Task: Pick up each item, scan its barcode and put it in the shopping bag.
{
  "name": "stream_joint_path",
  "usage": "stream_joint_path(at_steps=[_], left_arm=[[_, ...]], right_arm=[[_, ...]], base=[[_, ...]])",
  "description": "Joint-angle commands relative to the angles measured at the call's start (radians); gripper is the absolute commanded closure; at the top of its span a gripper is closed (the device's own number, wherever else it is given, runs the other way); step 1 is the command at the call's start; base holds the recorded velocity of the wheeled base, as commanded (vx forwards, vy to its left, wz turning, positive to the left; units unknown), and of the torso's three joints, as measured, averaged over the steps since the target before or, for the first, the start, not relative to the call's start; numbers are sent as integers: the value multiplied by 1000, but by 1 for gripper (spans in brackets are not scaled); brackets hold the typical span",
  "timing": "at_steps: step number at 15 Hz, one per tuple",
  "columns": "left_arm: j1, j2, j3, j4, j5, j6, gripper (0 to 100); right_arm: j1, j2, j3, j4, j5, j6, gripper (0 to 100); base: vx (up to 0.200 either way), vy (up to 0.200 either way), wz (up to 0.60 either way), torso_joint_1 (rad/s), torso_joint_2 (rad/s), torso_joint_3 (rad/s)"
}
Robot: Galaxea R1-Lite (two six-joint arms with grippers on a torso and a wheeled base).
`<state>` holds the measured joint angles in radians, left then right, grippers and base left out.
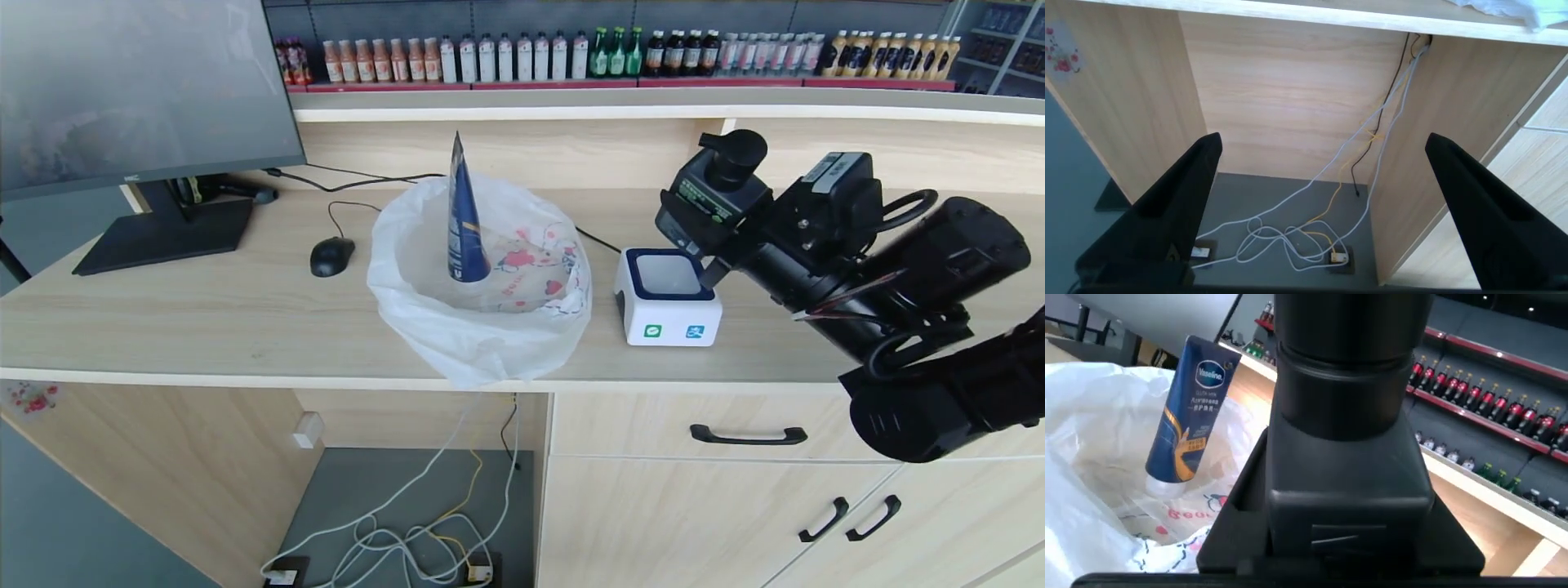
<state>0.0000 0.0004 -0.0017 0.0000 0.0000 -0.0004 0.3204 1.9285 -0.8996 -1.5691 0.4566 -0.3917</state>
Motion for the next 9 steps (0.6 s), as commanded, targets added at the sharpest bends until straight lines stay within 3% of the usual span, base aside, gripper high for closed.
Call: stream_joint_path(at_steps=[1, 3, 5, 9], left_arm=[[0, 0, 0, 0, 0, -1, 0], [0, 0, 0, 0, 0, -1, 0], [0, 0, 0, 0, 0, -1, 0], [0, 0, 0, 0, 0, 0, 0]], right_arm=[[-20, 43, -19, -2, 28, -19, 100], [-21, 58, -58, -2, 103, -52, 100], [-49, 101, -117, -2, 290, -110, 100], [-107, 158, -183, -2, 346, -138, 100]], base=[[0, 0, 0, 0, 0, 0], [0, 0, 0, 0, 0, 0], [0, 0, 0, 0, 0, 0], [0, 0, 0, 0, 0, 0]])
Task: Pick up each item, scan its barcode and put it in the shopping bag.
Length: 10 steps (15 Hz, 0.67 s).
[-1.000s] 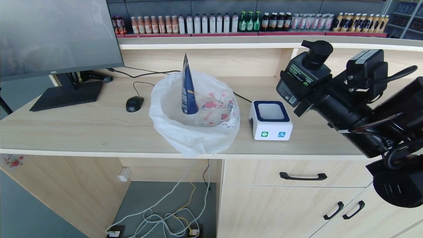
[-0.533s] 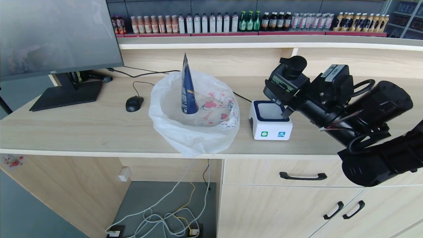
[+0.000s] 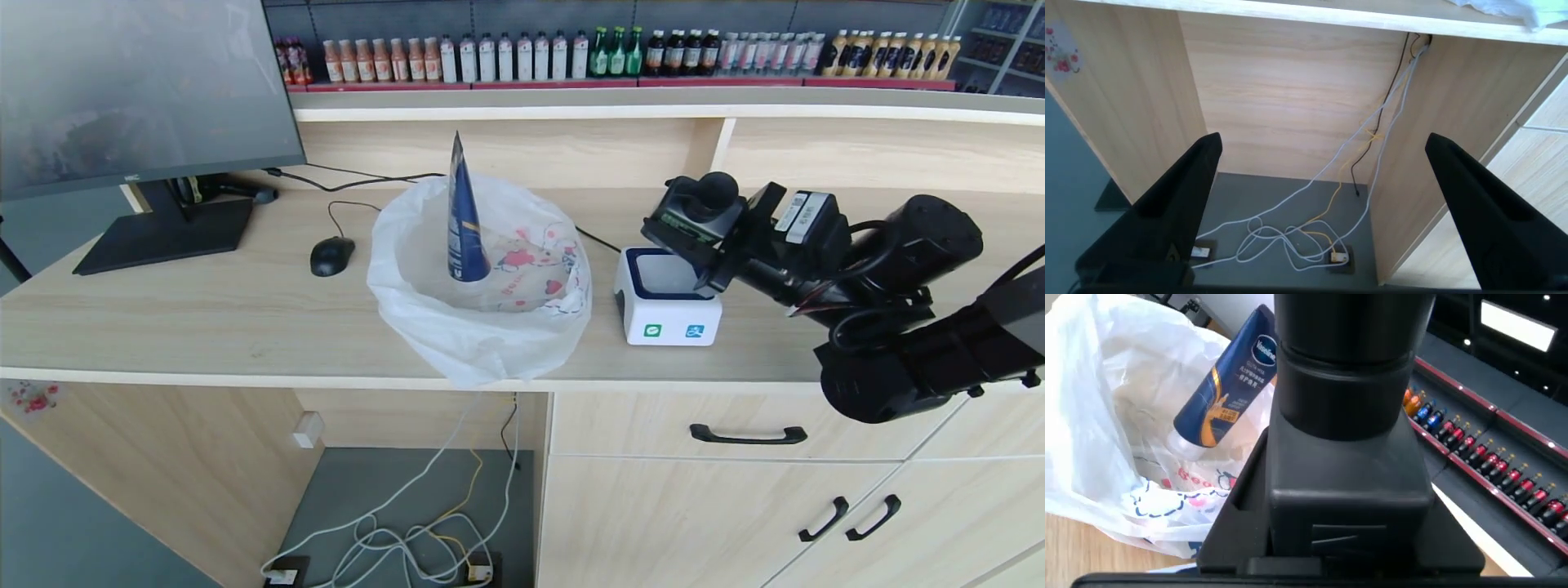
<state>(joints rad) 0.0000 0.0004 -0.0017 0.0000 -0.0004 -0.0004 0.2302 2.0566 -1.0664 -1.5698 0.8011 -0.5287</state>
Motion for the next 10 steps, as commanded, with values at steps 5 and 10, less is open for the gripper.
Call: stream_joint_path(at_steps=[5, 10], left_arm=[[0, 0, 0, 0, 0, -1, 0], [0, 0, 0, 0, 0, -1, 0]], right_arm=[[-26, 65, -61, -1, 36, -20, 100], [-43, 68, -60, -1, 41, -33, 100]], base=[[0, 0, 0, 0, 0, 0], [0, 0, 0, 0, 0, 0]])
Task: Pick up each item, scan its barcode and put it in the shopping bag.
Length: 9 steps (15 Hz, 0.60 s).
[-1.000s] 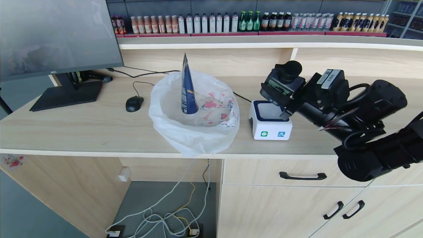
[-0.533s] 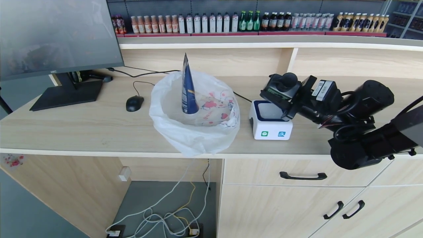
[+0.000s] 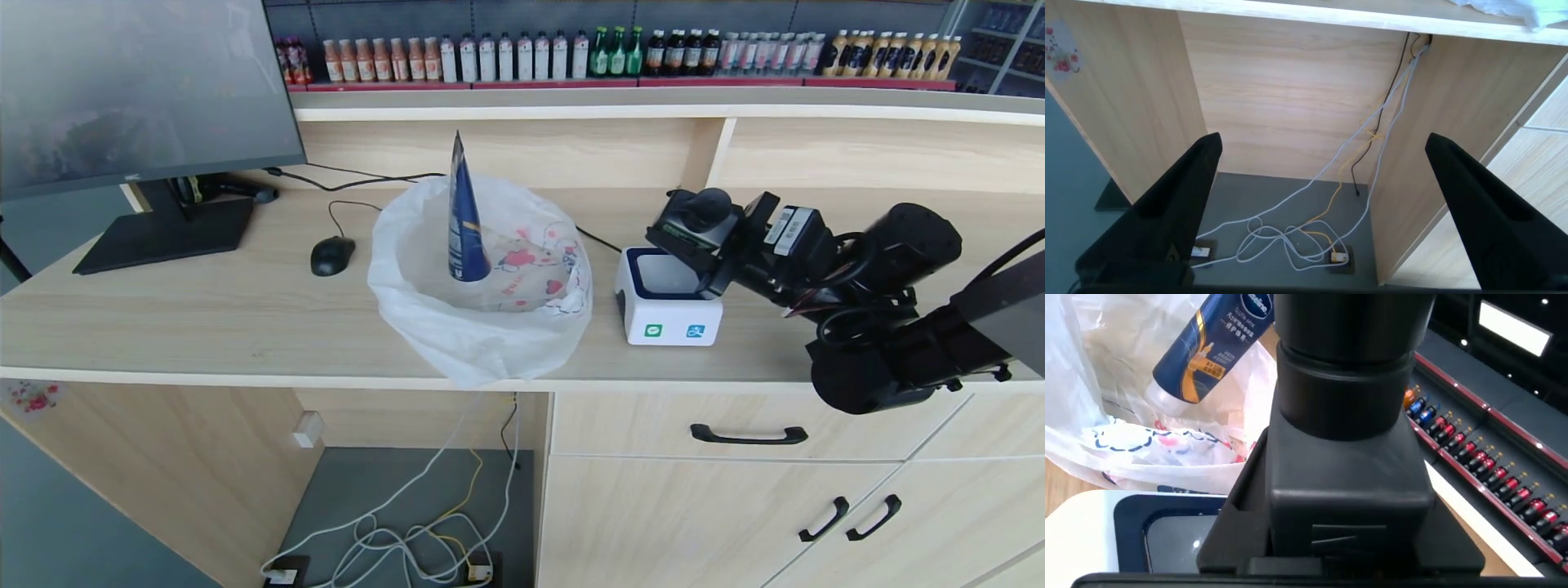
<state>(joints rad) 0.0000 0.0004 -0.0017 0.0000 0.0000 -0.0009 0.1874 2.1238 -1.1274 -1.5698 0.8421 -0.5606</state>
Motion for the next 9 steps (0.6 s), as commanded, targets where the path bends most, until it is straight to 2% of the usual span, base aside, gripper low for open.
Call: stream_joint_path(at_steps=[1, 9], left_arm=[[0, 0, 0, 0, 0, -1, 0], [0, 0, 0, 0, 0, -1, 0]], right_arm=[[1, 1, 2, -1, 0, -1, 100], [20, 1, 18, -1, 0, -16, 100]], base=[[0, 0, 0, 0, 0, 0], [0, 0, 0, 0, 0, 0]])
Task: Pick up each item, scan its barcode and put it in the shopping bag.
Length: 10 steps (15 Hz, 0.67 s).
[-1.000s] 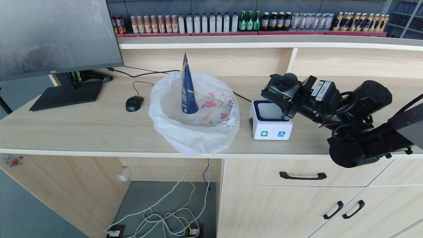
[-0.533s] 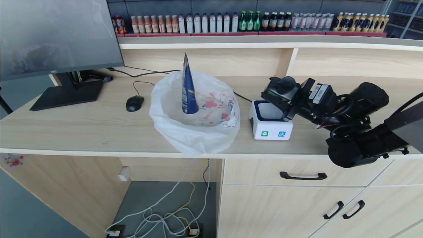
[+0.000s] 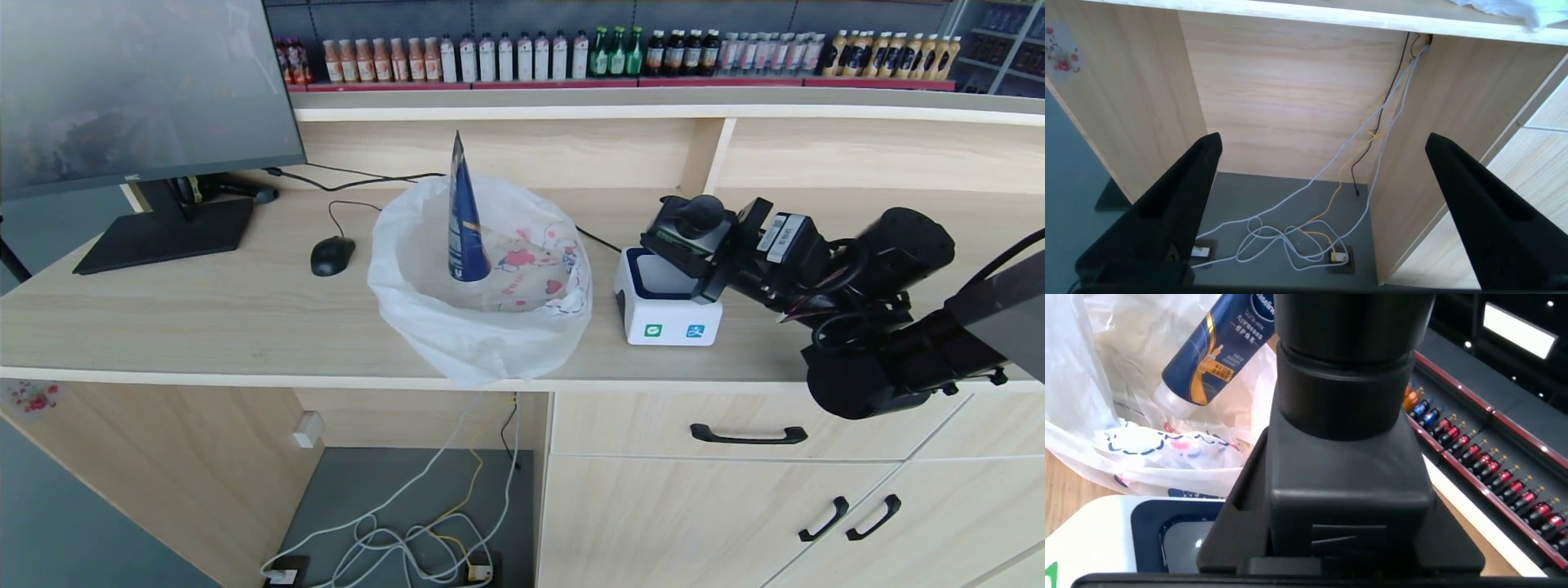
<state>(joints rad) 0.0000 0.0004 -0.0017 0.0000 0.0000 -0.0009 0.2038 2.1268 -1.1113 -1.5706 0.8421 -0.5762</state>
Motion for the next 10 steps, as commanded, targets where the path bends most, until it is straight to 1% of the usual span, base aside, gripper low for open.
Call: stream_joint_path(at_steps=[1, 10], left_arm=[[0, 0, 0, 0, 0, -1, 0], [0, 0, 0, 0, 0, -1, 0]], right_arm=[[5, -2, 8, 0, 0, -1, 100], [12, -15, 27, 0, -2, -14, 100]], base=[[0, 0, 0, 0, 0, 0], [0, 0, 0, 0, 0, 0]])
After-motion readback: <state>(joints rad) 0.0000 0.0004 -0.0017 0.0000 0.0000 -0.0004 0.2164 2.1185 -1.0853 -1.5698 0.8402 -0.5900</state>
